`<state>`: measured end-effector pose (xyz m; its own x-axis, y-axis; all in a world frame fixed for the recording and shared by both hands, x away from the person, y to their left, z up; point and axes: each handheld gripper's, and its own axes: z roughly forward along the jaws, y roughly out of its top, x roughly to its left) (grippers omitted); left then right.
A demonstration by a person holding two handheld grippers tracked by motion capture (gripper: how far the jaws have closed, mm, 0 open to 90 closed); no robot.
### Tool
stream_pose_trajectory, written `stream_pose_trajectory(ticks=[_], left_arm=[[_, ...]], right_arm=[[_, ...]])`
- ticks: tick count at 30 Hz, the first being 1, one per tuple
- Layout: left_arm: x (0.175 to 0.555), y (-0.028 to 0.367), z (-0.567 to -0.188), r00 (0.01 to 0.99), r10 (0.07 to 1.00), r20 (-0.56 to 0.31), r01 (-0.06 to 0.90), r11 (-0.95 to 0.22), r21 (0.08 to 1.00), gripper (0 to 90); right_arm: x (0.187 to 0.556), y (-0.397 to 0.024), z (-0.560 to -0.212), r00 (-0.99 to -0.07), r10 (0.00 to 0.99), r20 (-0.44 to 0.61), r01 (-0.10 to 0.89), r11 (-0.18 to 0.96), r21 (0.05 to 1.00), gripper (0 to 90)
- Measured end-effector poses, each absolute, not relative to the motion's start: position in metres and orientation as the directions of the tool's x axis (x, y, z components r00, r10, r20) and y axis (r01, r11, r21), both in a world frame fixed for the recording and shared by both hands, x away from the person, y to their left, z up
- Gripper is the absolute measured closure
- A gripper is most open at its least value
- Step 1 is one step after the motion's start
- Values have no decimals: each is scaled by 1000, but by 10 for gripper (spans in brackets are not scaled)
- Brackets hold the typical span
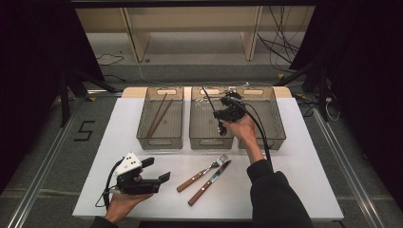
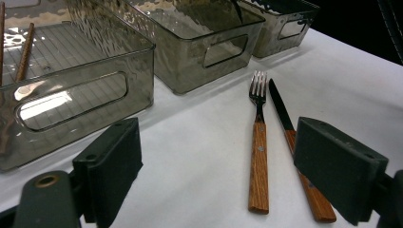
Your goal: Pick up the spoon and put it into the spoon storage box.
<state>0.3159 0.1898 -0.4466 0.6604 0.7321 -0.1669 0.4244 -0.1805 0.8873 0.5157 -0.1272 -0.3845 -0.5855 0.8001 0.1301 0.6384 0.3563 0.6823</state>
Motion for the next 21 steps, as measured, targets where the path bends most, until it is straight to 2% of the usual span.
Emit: stream_pose_trajectory(ticks=[7, 12, 21], left_arm=[[316, 190, -446, 662, 731, -166, 423, -182, 888, 160], [316, 190, -447, 663, 730, -164, 424, -186, 886, 160], [316, 190, -447, 664, 731, -160, 426, -194, 884, 160]], right_arm=[[518, -126, -397, -567, 813, 133, 668, 359, 652, 831], [518, -127, -399, -554, 820, 144, 681, 348, 644, 697], [506, -133, -383, -590, 794, 149, 642, 348, 683, 486]])
